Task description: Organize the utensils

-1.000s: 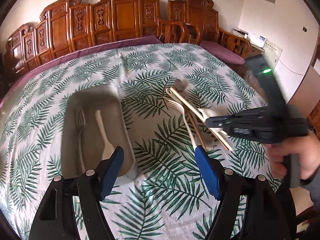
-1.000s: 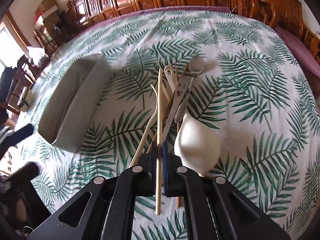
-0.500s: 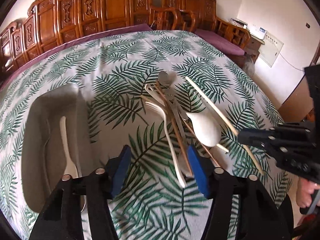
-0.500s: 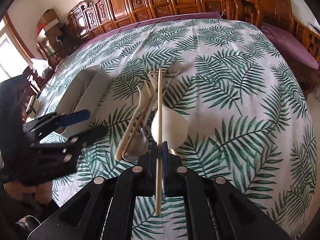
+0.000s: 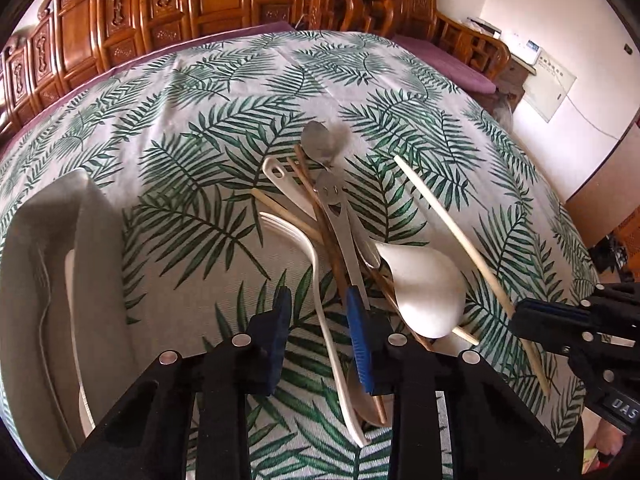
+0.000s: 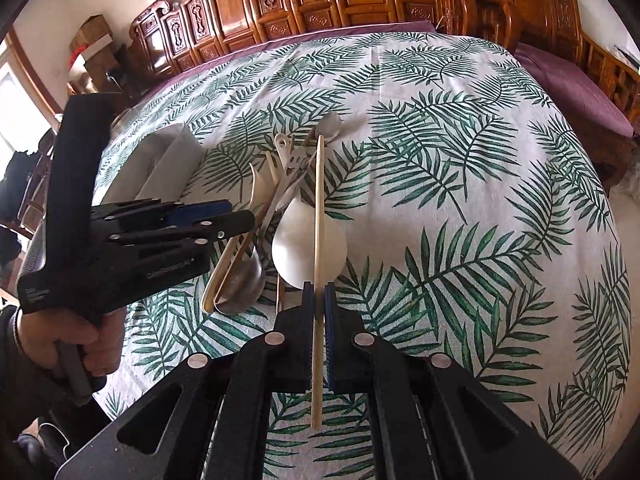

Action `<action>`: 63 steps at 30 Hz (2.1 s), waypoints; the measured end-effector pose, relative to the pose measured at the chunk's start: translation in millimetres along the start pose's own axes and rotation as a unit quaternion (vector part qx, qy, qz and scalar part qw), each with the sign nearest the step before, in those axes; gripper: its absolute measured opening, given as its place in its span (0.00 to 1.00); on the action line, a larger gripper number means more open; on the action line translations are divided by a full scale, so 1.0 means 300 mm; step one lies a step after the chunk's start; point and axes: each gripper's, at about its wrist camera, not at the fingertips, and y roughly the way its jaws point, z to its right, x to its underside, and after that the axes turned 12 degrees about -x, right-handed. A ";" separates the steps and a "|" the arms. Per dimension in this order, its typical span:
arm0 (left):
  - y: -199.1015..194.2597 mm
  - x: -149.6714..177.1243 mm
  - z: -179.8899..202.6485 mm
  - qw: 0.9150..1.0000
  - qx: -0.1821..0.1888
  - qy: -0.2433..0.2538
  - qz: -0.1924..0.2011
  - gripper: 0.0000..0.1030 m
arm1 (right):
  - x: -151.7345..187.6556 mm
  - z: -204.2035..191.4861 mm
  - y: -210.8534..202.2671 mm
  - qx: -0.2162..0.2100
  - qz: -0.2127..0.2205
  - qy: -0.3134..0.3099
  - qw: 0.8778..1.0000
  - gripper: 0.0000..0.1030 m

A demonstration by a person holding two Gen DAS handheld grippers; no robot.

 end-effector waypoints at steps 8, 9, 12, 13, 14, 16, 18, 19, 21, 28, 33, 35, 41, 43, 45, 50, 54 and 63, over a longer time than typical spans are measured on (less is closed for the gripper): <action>0.016 -0.018 -0.010 1.000 -0.004 -0.009 -0.008 0.19 | 0.000 -0.012 -0.019 0.001 0.004 -0.003 1.000 0.06; 0.019 -0.015 -0.014 1.000 -0.005 -0.010 -0.010 0.19 | 0.000 -0.015 -0.022 0.001 0.005 -0.004 1.000 0.06; 0.031 -0.009 -0.019 1.000 -0.009 -0.009 -0.015 0.19 | 0.001 -0.023 -0.031 0.003 0.006 -0.005 1.000 0.06; 0.035 -0.005 -0.018 1.000 -0.010 -0.007 -0.017 0.18 | 0.002 -0.027 -0.033 0.004 0.007 -0.005 1.000 0.06; 0.033 -0.003 -0.017 1.000 -0.013 -0.005 -0.015 0.18 | 0.004 -0.031 -0.034 0.005 0.007 -0.006 1.000 0.06; 0.030 -0.002 -0.018 1.000 -0.014 -0.003 -0.018 0.04 | 0.007 -0.037 -0.038 0.006 0.006 -0.007 1.000 0.06; 0.022 0.002 -0.024 1.000 -0.012 -0.008 -0.018 0.03 | 0.010 -0.047 -0.044 0.007 0.007 -0.009 1.000 0.06; 0.007 0.005 -0.031 1.000 -0.011 -0.012 -0.012 0.03 | 0.010 -0.055 -0.050 0.007 0.008 -0.010 1.000 0.06; -0.024 0.007 -0.041 1.000 -0.014 -0.016 -0.002 0.03 | 0.010 -0.070 -0.059 0.008 0.011 -0.013 1.000 0.06; -0.173 0.017 -0.081 0.999 -0.004 -0.023 0.027 0.03 | 0.005 -0.132 -0.081 0.004 0.024 -0.020 1.000 0.06; -0.272 0.035 -0.114 0.999 -0.003 -0.019 0.049 0.03 | -0.008 -0.187 -0.096 0.002 0.032 -0.026 0.999 0.06; -0.314 0.042 -0.136 0.998 -0.004 -0.019 0.057 0.03 | -0.016 -0.212 -0.101 0.001 0.035 -0.030 0.999 0.06; -0.388 0.061 -0.212 0.997 -0.006 -0.024 0.073 0.03 | -0.039 -0.268 -0.100 0.000 0.036 -0.041 0.999 0.06; -0.402 0.066 -0.242 0.997 -0.007 -0.031 0.077 0.03 | -0.043 -0.285 -0.099 -0.001 0.035 -0.045 0.998 0.06; -0.417 0.069 -0.280 0.996 -0.008 -0.040 0.080 0.03 | -0.049 -0.307 -0.094 -0.002 0.034 -0.050 0.998 0.06; -0.427 0.073 -0.366 0.995 -0.015 -0.057 0.083 0.03 | -0.064 -0.360 -0.072 -0.005 0.029 -0.060 0.998 0.06; -0.409 0.083 -0.434 0.994 -0.022 -0.067 0.078 0.03 | -0.081 -0.403 -0.044 -0.009 0.023 -0.069 0.997 0.06; -0.322 0.091 -0.549 0.994 -0.044 -0.083 0.062 0.03 | -0.103 -0.468 0.027 -0.014 0.005 -0.083 0.996 0.06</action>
